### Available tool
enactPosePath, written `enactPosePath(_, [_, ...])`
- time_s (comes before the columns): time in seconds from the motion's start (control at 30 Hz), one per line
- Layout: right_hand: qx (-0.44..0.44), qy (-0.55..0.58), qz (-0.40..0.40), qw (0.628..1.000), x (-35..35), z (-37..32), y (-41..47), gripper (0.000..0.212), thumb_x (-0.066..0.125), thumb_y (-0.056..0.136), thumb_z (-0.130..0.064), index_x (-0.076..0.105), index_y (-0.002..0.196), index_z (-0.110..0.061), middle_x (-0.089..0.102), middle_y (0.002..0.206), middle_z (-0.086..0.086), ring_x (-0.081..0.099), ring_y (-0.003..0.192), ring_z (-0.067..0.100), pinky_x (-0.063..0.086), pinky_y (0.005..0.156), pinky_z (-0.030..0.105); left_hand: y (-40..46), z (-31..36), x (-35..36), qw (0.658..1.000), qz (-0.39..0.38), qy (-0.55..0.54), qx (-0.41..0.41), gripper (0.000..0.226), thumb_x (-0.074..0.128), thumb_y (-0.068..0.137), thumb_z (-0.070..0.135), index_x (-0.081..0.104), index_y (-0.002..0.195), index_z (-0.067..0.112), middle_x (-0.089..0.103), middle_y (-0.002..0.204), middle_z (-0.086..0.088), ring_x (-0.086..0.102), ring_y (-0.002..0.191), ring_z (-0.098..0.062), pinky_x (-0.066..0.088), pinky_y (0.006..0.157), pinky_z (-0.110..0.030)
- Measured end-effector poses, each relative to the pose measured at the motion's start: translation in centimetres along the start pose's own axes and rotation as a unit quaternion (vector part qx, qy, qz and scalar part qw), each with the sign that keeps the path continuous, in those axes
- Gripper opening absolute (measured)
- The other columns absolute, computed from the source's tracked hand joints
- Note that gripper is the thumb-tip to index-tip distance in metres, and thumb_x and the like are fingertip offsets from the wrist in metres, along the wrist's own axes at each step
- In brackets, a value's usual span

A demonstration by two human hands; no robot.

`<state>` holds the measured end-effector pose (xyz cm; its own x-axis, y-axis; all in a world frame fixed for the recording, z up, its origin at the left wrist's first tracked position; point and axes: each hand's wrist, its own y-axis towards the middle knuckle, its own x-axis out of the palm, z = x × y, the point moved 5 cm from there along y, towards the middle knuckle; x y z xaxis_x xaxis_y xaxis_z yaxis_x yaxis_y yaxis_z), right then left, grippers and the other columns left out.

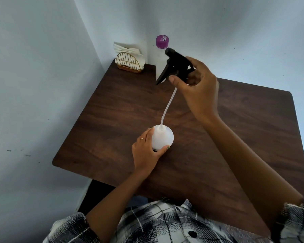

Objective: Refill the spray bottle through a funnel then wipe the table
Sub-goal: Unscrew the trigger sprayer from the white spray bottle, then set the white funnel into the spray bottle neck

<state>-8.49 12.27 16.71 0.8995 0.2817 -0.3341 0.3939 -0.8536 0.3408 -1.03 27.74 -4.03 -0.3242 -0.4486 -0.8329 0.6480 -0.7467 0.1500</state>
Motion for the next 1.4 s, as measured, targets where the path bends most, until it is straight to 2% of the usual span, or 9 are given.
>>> enactPosePath(0.2, [0.075, 0.071, 0.052, 0.993, -2.6, -0.2, 2.8, 0.051, 0.081, 0.069, -0.031, 0.063, 0.115, -0.018, 0.072, 0.078, 0.000, 0.070, 0.072, 0.019, 0.058, 0.074, 0.041, 0.0, 0.0, -0.1, 1.000, -0.003, 0.010, -0.005, 0.078, 0.058, 0.073, 0.069, 0.044, 0.136, 0.025, 0.049, 0.140, 0.003, 0.051, 0.120, -0.016, 0.043, 0.092, -0.035])
enactPosePath(0.37, [0.095, 0.107, 0.075, 0.987, -5.7, -1.1, 4.9, 0.048, 0.080, 0.071, -0.026, 0.065, 0.112, -0.007, 0.074, 0.077, 0.006, 0.072, 0.071, 0.019, 0.058, 0.062, 0.030, 0.0, 0.0, -0.1, 1.000, -0.001, 0.018, -0.007, 0.078, 0.059, 0.073, 0.068, 0.044, 0.136, 0.026, 0.049, 0.140, 0.005, 0.051, 0.121, -0.016, 0.038, 0.093, -0.033])
enactPosePath(0.57, [0.213, 0.004, -0.023, 0.977, -6.2, 3.7, 3.9, 0.034, 0.081, 0.072, -0.020, 0.067, 0.098, -0.004, 0.069, 0.080, 0.007, 0.066, 0.055, -0.001, 0.049, 0.048, 0.012, 0.3, -0.1, -0.2, 1.000, -0.003, 0.027, -0.005, 0.077, 0.057, 0.073, 0.068, 0.044, 0.135, 0.025, 0.048, 0.140, 0.004, 0.050, 0.120, -0.017, 0.038, 0.094, -0.036])
enactPosePath(0.7, [0.345, -0.036, -0.089, 0.934, -4.2, 10.7, 0.5, 0.026, 0.081, 0.070, -0.016, 0.063, 0.087, -0.008, 0.069, 0.094, 0.011, 0.070, 0.071, 0.013, 0.060, 0.060, 0.029, 0.4, 0.1, -0.2, 1.000, -0.010, 0.028, -0.008, 0.079, 0.057, 0.073, 0.068, 0.043, 0.137, 0.025, 0.047, 0.141, 0.003, 0.048, 0.123, -0.018, 0.036, 0.094, -0.037])
enactPosePath(0.83, [0.415, -0.076, -0.118, 0.899, -2.0, 15.8, -3.1, 0.023, 0.080, 0.072, -0.015, 0.064, 0.087, -0.007, 0.067, 0.095, 0.011, 0.070, 0.078, 0.019, 0.060, 0.068, 0.033, 0.5, 0.4, -0.5, 0.999, -0.009, 0.031, 0.001, 0.076, 0.060, 0.074, 0.066, 0.043, 0.136, 0.024, 0.047, 0.140, 0.002, 0.048, 0.122, -0.019, 0.037, 0.093, -0.037])
enactPosePath(0.97, [0.427, -0.115, -0.134, 0.887, 0.2, 18.2, -5.9, 0.032, 0.080, 0.073, -0.019, 0.066, 0.097, -0.005, 0.064, 0.091, 0.008, 0.069, 0.076, 0.020, 0.060, 0.059, 0.029, -0.1, 0.4, -0.4, 0.999, -0.016, 0.031, -0.003, 0.077, 0.059, 0.075, 0.065, 0.042, 0.138, 0.024, 0.046, 0.142, 0.002, 0.047, 0.123, -0.018, 0.035, 0.093, -0.035])
enactPosePath(1.17, [0.419, -0.179, -0.117, 0.882, 1.9, 20.6, -7.7, 0.034, 0.082, 0.071, -0.029, 0.066, 0.090, -0.006, 0.065, 0.080, 0.005, 0.068, 0.065, 0.018, 0.060, 0.066, 0.037, -0.2, 0.3, -0.5, 0.999, -0.025, 0.032, -0.011, 0.078, 0.055, 0.076, 0.067, 0.039, 0.140, 0.024, 0.043, 0.143, 0.003, 0.047, 0.122, -0.019, 0.035, 0.091, -0.036])
enactPosePath(1.3, [0.400, -0.217, -0.101, 0.885, 2.1, 21.2, -8.3, 0.045, 0.080, 0.067, -0.044, 0.059, 0.094, -0.015, 0.067, 0.088, 0.003, 0.068, 0.072, 0.023, 0.059, 0.067, 0.042, -0.4, 0.3, -0.3, 0.998, -0.035, 0.043, -0.013, 0.078, 0.052, 0.078, 0.067, 0.036, 0.142, 0.025, 0.040, 0.146, 0.003, 0.046, 0.124, -0.018, 0.035, 0.091, -0.035])
enactPosePath(1.4, [0.372, -0.281, -0.109, 0.878, 1.9, 20.1, -8.6, 0.052, 0.071, 0.072, -0.053, 0.051, 0.105, -0.019, 0.062, 0.091, -0.004, 0.060, 0.080, 0.019, 0.051, 0.071, 0.034, -0.7, 0.3, -0.4, 0.997, -0.048, 0.065, 0.000, 0.078, 0.046, 0.082, 0.066, 0.028, 0.146, 0.025, 0.033, 0.152, 0.002, 0.041, 0.129, -0.019, 0.034, 0.096, -0.038])
